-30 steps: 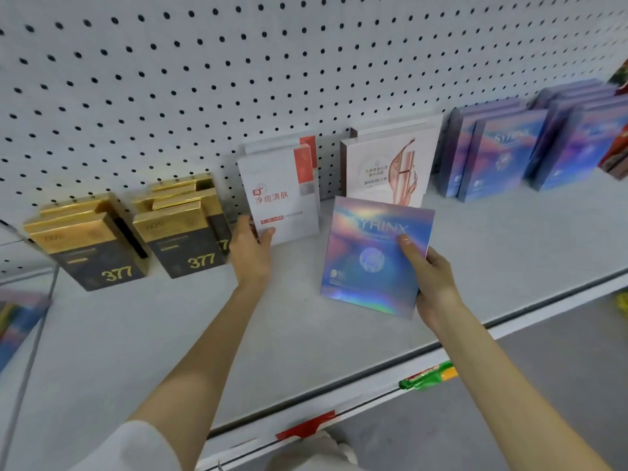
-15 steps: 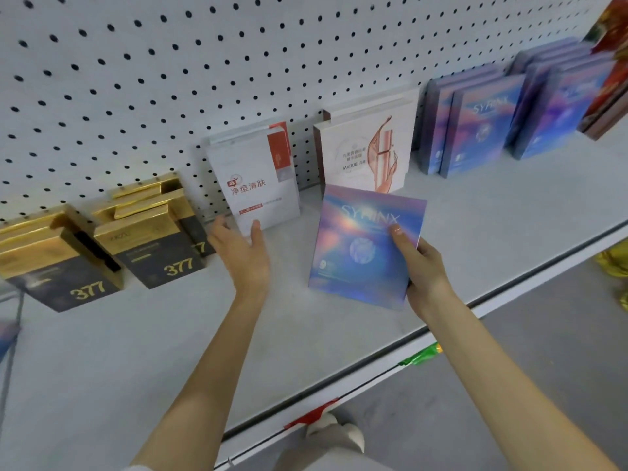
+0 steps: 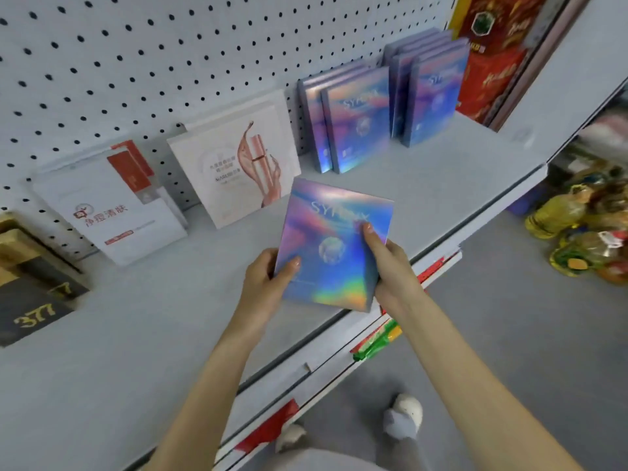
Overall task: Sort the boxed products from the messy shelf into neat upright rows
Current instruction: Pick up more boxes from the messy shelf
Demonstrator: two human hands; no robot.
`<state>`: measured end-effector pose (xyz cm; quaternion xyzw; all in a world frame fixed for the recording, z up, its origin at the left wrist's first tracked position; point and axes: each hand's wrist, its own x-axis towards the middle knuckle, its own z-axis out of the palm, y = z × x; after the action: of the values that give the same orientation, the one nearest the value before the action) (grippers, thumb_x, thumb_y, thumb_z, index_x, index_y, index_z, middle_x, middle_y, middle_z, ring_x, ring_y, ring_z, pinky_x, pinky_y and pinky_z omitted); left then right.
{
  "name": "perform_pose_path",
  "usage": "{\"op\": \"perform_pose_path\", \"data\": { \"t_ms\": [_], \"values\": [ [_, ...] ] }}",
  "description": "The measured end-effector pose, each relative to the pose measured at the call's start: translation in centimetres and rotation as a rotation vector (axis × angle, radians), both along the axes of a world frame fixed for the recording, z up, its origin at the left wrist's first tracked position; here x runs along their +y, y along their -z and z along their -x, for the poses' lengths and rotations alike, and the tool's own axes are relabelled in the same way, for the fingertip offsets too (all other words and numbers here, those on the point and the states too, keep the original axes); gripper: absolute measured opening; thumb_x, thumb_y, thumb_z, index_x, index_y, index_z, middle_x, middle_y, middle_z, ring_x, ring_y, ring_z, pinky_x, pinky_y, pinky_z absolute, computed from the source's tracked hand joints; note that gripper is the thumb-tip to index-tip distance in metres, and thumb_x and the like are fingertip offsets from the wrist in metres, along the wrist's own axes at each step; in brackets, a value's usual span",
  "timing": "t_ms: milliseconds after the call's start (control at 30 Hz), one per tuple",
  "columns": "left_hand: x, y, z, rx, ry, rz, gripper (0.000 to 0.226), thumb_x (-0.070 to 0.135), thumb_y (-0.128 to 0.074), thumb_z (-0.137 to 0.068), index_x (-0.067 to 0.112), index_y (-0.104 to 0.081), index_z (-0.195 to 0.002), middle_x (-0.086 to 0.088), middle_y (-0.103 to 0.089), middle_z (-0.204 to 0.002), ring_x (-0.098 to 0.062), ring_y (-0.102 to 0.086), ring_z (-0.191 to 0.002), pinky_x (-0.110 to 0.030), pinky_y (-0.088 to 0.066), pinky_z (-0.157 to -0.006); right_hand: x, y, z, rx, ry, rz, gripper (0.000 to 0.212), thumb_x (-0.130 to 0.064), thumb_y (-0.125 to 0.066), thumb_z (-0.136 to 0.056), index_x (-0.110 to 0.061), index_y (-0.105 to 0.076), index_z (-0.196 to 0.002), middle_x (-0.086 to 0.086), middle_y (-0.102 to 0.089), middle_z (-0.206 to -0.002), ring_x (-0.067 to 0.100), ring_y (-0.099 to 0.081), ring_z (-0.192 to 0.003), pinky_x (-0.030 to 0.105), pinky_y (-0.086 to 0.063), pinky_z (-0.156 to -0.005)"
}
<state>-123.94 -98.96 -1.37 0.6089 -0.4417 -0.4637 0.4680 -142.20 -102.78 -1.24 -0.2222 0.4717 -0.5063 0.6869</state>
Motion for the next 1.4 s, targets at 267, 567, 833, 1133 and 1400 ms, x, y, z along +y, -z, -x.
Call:
{"op": "perform_pose_path", "data": {
  "t_ms": [267, 567, 833, 1133, 1400],
  "values": [
    [-4.4, 0.7, 15.8, 0.172, -0.244, 0.023, 0.014, 0.012, -0.056, -0.096, 0.003, -0.06, -0.105, -0.008, -0.068, -0.099, -0.014, -0.062, -0.086, -0.03, -0.049, -0.078, -4.1, 0.5, 15.2, 0.418, -0.224, 0.198, 0.025, -0.013, -0.069, -0.088, -0.013, -0.062, -0.111, 0.002, -0.073, -0.101, 0.009, -0.07, -0.086, 0.023, -0.055, -0.071],
    [-6.7, 1.0, 21.3, -0.103, -0.268, 0.112, 0.006, 0.005, -0.068, -0.085, 0.006, -0.064, -0.089, -0.001, -0.067, -0.079, -0.004, -0.058, -0.067, -0.019, -0.048, -0.066, -8.9, 0.7, 21.9, 0.531, -0.246, 0.414, 0.031, -0.003, -0.069, -0.085, -0.021, -0.064, -0.109, -0.001, -0.073, -0.098, 0.014, -0.067, -0.086, 0.021, -0.054, -0.073],
    [-9.6, 2.2, 19.3, -0.115, -0.492, 0.051, 0.018, 0.026, -0.074, -0.067, 0.023, -0.07, -0.083, 0.016, -0.073, -0.074, 0.001, -0.063, -0.066, -0.013, -0.049, -0.063, -14.4, 2.9, 19.9, 0.614, -0.436, 0.511, 0.03, -0.004, -0.069, -0.086, -0.016, -0.065, -0.112, -0.016, -0.069, -0.083, 0.001, -0.062, -0.073, 0.015, -0.046, -0.071],
    [-15.1, 2.6, 16.5, -0.157, -0.672, 0.113, 0.023, 0.001, -0.074, -0.078, 0.01, -0.071, -0.098, 0.009, -0.072, -0.084, 0.012, -0.061, -0.068, -0.005, -0.045, -0.062, -22.2, 1.2, 15.9, 0.837, -0.569, 0.66, 0.028, -0.016, -0.073, -0.083, -0.024, -0.071, -0.111, -0.014, -0.067, -0.076, -0.016, -0.054, -0.065, 0.007, -0.042, -0.066],
    [-20.9, 2.4, 13.4, -0.317, -0.767, 0.132, 0.032, 0.006, -0.076, -0.079, 0.0, -0.068, -0.109, -0.011, -0.071, -0.098, 0.004, -0.063, -0.075, -0.004, -0.045, -0.069, -28.6, 0.0, 11.4, 1.052, -0.574, 0.679, 0.023, -0.027, -0.073, -0.084, -0.022, -0.057, -0.068, 0.0, -0.064, -0.065, 0.017, -0.059, -0.062, 0.029, -0.042, -0.061]
  ]
}}
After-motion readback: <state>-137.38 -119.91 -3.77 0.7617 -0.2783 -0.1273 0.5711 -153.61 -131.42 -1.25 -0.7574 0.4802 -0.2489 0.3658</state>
